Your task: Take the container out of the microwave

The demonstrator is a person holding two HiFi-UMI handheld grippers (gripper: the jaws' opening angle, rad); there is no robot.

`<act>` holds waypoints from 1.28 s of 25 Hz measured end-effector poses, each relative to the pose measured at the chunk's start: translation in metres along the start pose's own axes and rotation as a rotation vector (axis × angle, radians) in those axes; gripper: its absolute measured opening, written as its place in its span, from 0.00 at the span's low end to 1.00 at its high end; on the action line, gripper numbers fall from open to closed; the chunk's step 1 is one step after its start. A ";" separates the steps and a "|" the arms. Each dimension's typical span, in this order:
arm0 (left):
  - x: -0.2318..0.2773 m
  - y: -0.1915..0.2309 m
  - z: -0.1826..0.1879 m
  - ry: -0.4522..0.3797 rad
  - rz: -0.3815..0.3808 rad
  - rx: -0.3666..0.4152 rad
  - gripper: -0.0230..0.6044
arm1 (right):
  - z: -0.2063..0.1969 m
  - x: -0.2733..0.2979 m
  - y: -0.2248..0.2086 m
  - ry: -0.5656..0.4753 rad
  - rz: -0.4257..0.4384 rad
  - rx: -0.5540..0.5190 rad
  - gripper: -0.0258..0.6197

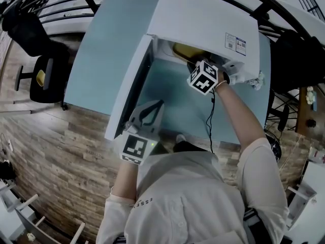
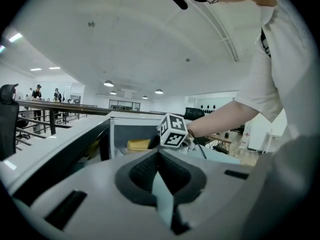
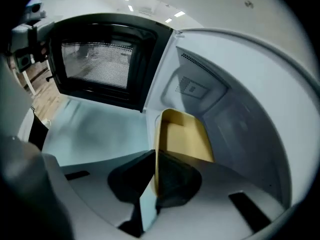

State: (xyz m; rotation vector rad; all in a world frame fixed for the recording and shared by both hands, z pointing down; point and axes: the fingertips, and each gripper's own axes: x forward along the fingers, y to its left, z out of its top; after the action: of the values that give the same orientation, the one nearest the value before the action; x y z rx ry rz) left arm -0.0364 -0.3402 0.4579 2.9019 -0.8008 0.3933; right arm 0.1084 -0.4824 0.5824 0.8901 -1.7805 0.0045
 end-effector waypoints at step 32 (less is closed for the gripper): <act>-0.019 -0.026 0.088 -0.131 -0.031 0.177 0.03 | -0.010 -0.292 0.062 -0.702 -0.426 0.662 0.09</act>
State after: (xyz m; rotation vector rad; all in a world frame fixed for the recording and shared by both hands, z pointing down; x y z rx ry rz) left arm -0.0190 -0.3239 0.3670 3.1284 -0.7739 0.2862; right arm 0.1183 -0.2703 0.3722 1.9187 -2.2271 0.0073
